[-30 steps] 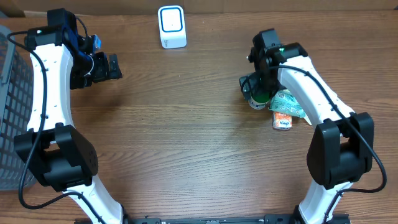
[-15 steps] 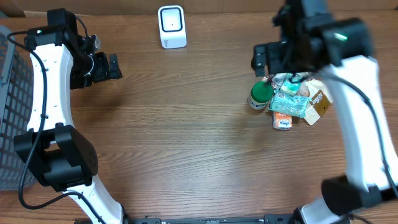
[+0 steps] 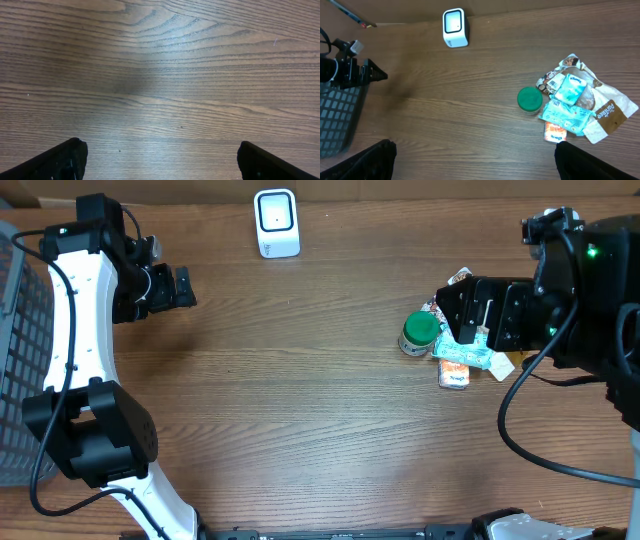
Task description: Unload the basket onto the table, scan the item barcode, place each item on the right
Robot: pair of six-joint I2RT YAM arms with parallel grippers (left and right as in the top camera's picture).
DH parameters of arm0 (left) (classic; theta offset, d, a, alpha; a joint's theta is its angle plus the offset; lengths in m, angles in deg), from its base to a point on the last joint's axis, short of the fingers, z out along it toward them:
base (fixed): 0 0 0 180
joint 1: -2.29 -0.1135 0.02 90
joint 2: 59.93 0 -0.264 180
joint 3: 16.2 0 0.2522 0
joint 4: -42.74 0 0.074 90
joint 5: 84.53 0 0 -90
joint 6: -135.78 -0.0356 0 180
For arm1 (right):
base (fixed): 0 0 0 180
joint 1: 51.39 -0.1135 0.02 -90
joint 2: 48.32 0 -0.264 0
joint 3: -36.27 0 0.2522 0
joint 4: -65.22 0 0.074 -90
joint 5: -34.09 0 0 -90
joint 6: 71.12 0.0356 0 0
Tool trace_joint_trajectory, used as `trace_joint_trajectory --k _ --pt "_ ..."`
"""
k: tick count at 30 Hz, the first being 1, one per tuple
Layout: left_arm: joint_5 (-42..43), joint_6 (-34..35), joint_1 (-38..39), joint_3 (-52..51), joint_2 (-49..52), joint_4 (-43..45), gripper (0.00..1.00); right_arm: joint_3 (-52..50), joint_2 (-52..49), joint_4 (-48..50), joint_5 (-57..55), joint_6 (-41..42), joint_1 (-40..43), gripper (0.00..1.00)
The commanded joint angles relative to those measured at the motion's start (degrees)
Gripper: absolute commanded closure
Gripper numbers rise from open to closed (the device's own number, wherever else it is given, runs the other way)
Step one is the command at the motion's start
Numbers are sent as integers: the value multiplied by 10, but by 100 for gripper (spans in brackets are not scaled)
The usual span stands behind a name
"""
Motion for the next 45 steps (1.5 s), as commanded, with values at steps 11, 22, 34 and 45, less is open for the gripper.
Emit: trace_joint_trajectory --k 11,22,34,45 --pt "-3 -12 2 10 -14 0 0 -7 7 -15 -64 3 0 0" --pt "-3 -12 2 10 -14 0 0 -269 179 231 -73 -23 28 0" --pt "-3 -12 2 10 -14 0 1 -731 458 599 -74 -25 79 0" --pt "-3 -12 2 10 -14 0 0 -1079 638 934 -72 -25 80 0"
